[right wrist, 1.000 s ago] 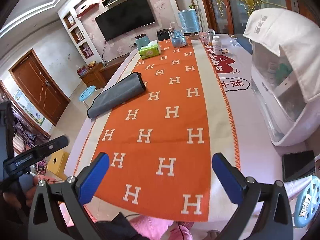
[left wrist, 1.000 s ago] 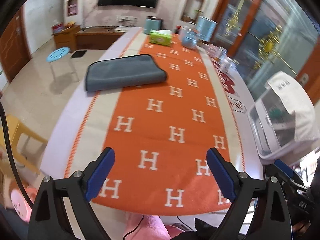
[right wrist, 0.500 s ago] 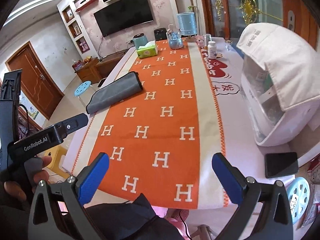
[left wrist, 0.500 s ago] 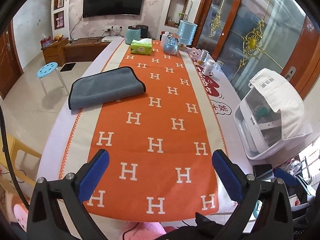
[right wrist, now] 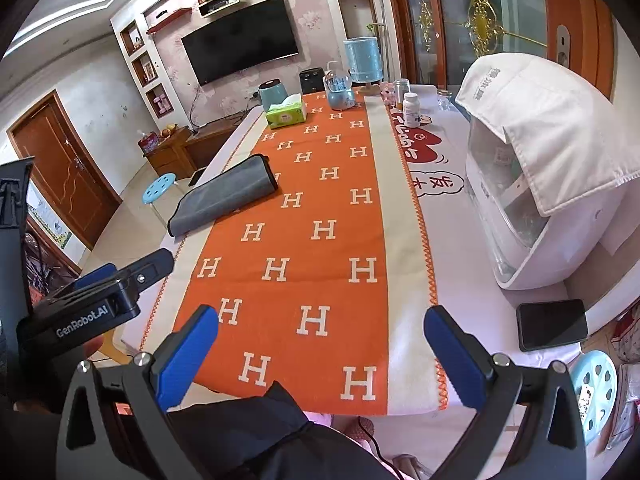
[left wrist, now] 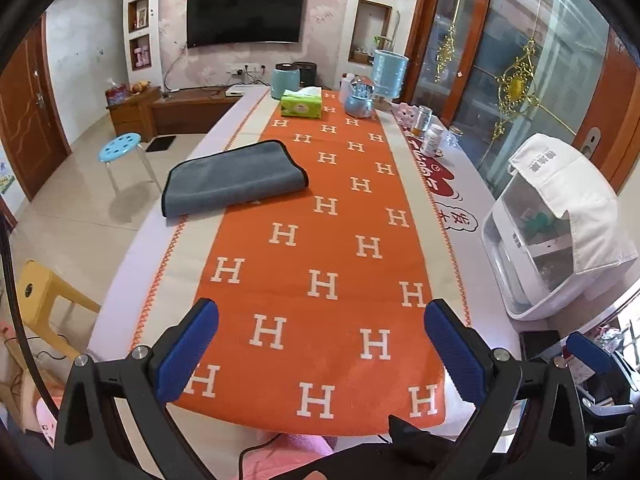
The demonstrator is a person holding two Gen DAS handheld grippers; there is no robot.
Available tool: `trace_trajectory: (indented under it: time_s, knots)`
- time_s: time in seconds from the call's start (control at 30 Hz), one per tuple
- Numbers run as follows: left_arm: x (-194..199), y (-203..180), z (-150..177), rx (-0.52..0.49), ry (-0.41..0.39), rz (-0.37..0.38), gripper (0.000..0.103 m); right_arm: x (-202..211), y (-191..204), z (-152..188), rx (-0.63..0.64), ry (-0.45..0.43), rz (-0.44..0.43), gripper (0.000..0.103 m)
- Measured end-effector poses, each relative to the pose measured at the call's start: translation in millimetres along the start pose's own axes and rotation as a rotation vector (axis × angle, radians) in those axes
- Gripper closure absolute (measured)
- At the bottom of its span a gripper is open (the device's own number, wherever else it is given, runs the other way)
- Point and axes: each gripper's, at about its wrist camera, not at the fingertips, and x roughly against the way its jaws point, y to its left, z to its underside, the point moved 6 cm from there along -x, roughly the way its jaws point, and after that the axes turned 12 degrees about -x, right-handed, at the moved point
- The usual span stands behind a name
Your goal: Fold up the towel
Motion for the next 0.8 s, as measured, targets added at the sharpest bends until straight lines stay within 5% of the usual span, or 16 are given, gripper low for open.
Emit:
trace_trajectory:
  time_s: [0.8]
  knots:
    - [1.4, -1.7, 1.1, -0.08, 0.043, -0.096, 0.001, -22.2, 5.9, 7.1, -0.001, 0.087, -0.028, 0.0]
